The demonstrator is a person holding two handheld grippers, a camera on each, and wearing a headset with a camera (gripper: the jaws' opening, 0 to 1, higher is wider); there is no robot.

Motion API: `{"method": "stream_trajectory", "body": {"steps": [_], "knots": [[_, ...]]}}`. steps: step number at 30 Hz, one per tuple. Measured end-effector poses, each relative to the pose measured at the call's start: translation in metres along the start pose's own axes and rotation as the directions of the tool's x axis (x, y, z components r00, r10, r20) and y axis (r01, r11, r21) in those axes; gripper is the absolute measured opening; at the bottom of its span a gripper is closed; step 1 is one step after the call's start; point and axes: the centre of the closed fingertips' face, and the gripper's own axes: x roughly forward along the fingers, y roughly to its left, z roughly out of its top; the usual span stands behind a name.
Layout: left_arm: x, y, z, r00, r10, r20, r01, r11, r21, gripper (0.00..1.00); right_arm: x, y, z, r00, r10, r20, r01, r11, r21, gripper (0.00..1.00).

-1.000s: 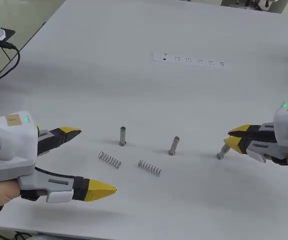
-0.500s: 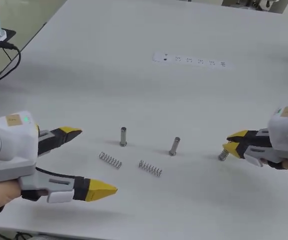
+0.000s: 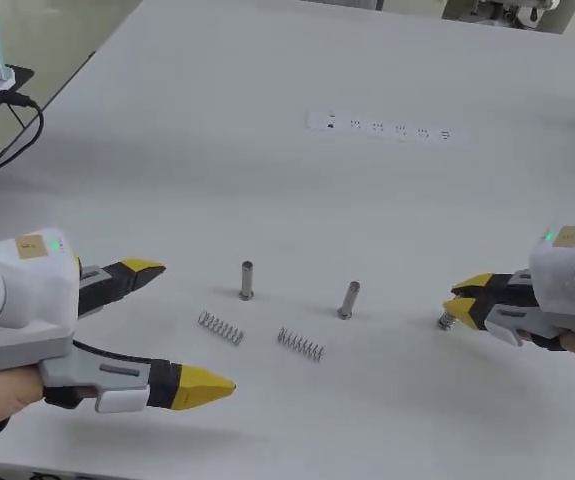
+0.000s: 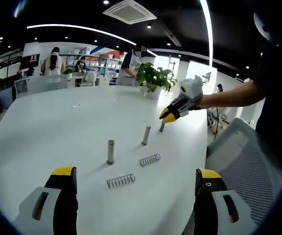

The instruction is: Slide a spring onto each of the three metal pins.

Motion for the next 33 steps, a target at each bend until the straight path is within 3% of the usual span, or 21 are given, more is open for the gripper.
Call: {"method": "stream_trajectory", "body": {"steps": [10,21,33], "knots": [[-0.002,-0.001,0.0021,0.9999,-0.002,0.011,0.002,1.0,-0.004,0.98,-0.0003,-0.0006,0.0009,1.0,0.001,0.001,-0.001,1.0,-0.021,0.09],[-0.0041,-0.0018,-0.001,1.0,0.0,0.002,0.0,1.0,-0.002,0.98,-0.0021,0.0016,0.0045,0.9998,-0.004,0.018,0.004,1.0,0.012,0.12],[-0.0032,0.0005,0.0029,1.0,0.003,0.009,-0.003,1.0,-0.002,0.98,-0.0066,0.0016,0.0081,0.9993,-0.009,0.037,0.007,0.998,0.059,0.25]]}}
